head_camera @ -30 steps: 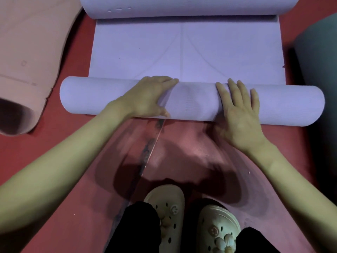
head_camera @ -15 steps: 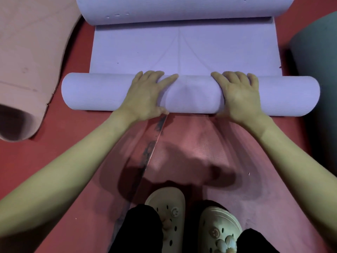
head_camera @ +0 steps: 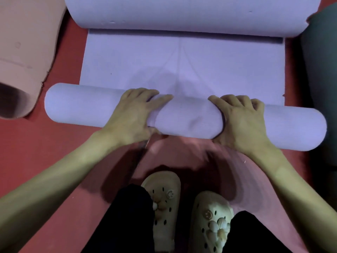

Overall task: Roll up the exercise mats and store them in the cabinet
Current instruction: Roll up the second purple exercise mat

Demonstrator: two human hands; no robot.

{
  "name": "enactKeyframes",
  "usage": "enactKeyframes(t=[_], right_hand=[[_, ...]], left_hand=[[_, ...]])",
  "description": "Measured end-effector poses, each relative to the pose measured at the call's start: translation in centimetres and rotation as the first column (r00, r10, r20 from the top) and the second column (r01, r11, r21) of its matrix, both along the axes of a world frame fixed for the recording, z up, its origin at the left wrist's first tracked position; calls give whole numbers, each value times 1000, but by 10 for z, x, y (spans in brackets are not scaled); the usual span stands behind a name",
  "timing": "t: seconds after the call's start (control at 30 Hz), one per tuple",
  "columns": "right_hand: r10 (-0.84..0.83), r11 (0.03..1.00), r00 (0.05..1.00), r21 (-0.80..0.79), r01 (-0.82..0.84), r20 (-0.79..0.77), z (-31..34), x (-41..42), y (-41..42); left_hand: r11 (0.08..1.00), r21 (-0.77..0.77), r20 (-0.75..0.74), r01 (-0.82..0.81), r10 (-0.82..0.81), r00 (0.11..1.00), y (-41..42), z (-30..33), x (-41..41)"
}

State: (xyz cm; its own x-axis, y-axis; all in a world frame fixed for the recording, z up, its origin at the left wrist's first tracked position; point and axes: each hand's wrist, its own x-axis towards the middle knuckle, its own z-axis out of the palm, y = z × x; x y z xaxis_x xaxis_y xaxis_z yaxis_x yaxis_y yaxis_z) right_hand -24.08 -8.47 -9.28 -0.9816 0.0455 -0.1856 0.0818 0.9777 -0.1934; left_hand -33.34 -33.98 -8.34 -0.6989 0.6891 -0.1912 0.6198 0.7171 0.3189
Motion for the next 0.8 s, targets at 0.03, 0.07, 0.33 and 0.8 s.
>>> enactKeyframes(t=[0.03,0.07,0.33,0.8], right_hand=[[8,1000,1000,3,-8,26,1,6,-1],[19,1000,998,10,-20,62,2,9,-2],[59,996,912,-81,-29,405,16,-21,4],[27,995,999,100,-23,-45,-19,-2,-14]], left_hand=[[1000,-7,34,-3,3,999,-3,1,6],[1000,-10,68,-7,7,998,-6,2,11],[998,-8,49,62,-62,997,-2,0,18],[996,-43,265,76,-62,962,21,9,-32]])
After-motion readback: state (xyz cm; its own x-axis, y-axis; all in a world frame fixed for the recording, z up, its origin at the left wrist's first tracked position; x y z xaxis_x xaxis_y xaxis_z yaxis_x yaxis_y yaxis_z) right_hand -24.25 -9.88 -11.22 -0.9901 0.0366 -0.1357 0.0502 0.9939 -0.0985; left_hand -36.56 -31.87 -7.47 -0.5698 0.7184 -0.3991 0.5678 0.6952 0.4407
